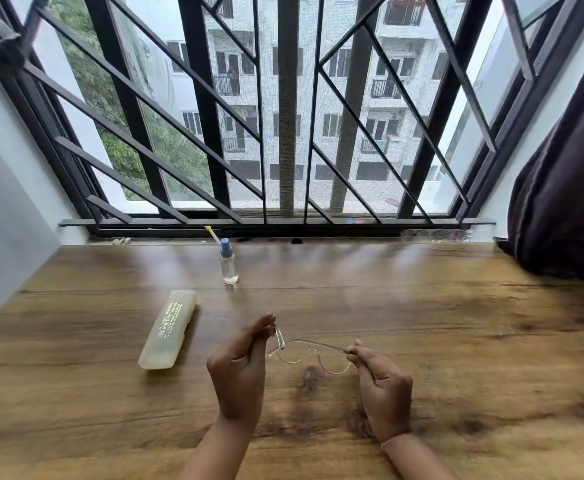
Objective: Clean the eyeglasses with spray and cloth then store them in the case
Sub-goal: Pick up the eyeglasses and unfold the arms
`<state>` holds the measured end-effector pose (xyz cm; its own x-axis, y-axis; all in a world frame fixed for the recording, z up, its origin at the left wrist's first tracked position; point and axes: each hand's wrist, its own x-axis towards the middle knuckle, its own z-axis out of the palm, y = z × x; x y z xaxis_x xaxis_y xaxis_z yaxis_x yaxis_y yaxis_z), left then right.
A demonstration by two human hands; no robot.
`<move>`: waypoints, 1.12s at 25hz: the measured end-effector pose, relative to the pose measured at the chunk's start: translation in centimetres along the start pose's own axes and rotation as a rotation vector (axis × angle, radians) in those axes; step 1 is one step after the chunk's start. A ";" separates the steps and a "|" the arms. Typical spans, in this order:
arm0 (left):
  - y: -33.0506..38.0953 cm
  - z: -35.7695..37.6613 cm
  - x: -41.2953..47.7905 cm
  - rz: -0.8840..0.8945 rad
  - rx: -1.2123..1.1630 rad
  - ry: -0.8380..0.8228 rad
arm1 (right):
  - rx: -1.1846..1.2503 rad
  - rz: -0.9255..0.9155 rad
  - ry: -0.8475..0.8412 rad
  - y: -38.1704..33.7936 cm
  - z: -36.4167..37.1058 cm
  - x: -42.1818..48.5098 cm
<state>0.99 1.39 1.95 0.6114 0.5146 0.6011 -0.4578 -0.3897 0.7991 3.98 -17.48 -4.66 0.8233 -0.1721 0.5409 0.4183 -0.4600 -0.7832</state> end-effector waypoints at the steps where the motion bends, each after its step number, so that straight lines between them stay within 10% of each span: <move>1: -0.2 0.0 -0.1 -0.013 -0.012 -0.010 | -0.002 0.006 0.002 0.0 0.0 0.0; 8: -1.1 0.1 0.1 -0.118 -0.045 0.004 | -0.179 0.007 -0.122 -0.9 0.6 0.5; 15: -0.6 0.2 0.2 -0.030 0.018 0.022 | -0.498 -0.445 -0.167 -5.2 2.9 1.8; 28: -0.6 0.0 0.1 -0.033 0.043 0.045 | -0.546 -0.444 -0.211 -5.9 4.7 2.7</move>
<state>1.30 1.62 1.54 0.5956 0.5614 0.5745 -0.4089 -0.4037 0.8184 5.55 -11.13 -0.07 0.7003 0.2771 0.6579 0.5240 -0.8253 -0.2102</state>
